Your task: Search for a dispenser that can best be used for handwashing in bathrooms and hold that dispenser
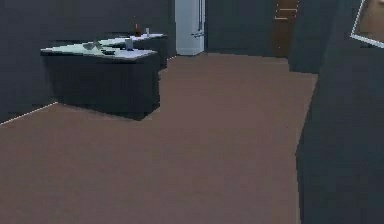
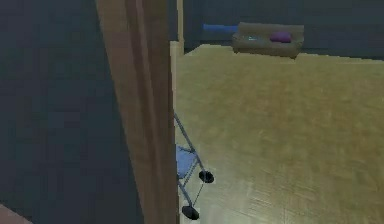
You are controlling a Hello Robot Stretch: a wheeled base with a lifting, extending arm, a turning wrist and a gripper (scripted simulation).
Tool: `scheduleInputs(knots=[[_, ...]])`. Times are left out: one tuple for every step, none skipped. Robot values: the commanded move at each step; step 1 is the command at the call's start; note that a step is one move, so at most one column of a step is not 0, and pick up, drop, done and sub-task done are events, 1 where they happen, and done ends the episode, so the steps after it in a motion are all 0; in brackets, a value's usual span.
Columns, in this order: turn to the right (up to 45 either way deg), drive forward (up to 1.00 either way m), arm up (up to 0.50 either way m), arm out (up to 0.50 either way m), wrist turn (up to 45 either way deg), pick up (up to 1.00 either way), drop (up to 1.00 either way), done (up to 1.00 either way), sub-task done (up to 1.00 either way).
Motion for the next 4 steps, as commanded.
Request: scheduleInputs(knots=[[-9.0, 0.0, 0.0, 0.0, 0.0, 0.0, 0.0, 0.0, 0.0], [0.0, 1.0, 0.0, 0.0, 0.0, 0.0, 0.0, 0.0, 0.0], [0.0, 1.0, 0.0, 0.0, 0.0, 0.0, 0.0, 0.0, 0.0], [-3.0, 0.0, 0.0, 0.0, 0.0, 0.0, 0.0, 0.0, 0.0]])
